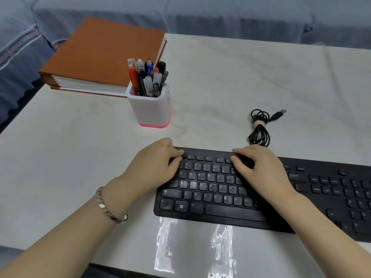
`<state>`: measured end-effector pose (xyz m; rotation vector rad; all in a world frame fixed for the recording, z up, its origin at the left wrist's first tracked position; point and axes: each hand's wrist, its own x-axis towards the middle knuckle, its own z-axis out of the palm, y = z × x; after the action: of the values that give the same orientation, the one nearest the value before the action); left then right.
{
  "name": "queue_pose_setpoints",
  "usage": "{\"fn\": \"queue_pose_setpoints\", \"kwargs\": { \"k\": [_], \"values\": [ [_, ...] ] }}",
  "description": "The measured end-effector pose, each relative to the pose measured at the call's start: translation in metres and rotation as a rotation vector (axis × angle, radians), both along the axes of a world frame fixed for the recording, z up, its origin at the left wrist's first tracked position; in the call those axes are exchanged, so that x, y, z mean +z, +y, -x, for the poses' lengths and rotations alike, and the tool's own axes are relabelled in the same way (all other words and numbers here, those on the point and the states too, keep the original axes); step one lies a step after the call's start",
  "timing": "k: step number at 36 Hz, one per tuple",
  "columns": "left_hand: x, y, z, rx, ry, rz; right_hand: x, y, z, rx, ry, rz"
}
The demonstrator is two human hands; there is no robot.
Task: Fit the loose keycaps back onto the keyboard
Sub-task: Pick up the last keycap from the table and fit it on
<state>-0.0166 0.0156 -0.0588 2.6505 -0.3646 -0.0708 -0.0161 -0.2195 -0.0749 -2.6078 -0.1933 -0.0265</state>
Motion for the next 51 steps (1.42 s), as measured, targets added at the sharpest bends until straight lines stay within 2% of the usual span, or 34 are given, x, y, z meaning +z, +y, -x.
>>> {"fn": "queue_pose_setpoints", "kwargs": {
  "k": [6,12,20,25,29,33,38,41,43,47,51],
  "values": [
    [-0.004,-0.005,0.000,0.226,0.114,0.348,0.000,-0.001,0.000,-0.001,0.006,0.006],
    [-0.008,-0.009,-0.007,0.349,0.120,0.471,0.000,0.000,0.000,-0.003,0.012,0.000],
    [-0.006,-0.014,0.000,0.312,0.010,0.427,0.000,0.000,0.000,-0.004,0.012,-0.004],
    [0.002,-0.029,0.006,0.130,0.057,0.335,0.001,0.000,0.000,-0.003,0.010,-0.007],
    [-0.002,-0.035,0.000,0.138,0.104,0.269,0.001,0.000,0.000,-0.006,0.011,-0.010],
    [-0.003,-0.032,-0.001,0.162,0.078,0.321,0.001,0.000,0.000,-0.007,0.009,-0.014],
    [-0.001,-0.024,0.006,0.270,0.085,0.564,0.001,0.000,0.000,0.001,0.002,-0.012],
    [0.000,-0.017,0.007,0.341,0.129,0.627,0.001,0.000,0.000,-0.002,0.003,-0.012],
    [0.002,-0.014,0.009,0.372,0.209,0.703,0.001,0.000,0.000,-0.003,0.002,-0.011],
    [0.006,-0.010,0.013,0.461,0.426,0.994,0.001,0.000,0.000,-0.004,0.004,-0.018],
    [0.008,-0.007,0.013,0.548,0.436,1.074,0.001,0.000,0.000,-0.006,0.002,-0.012]
  ]
}}
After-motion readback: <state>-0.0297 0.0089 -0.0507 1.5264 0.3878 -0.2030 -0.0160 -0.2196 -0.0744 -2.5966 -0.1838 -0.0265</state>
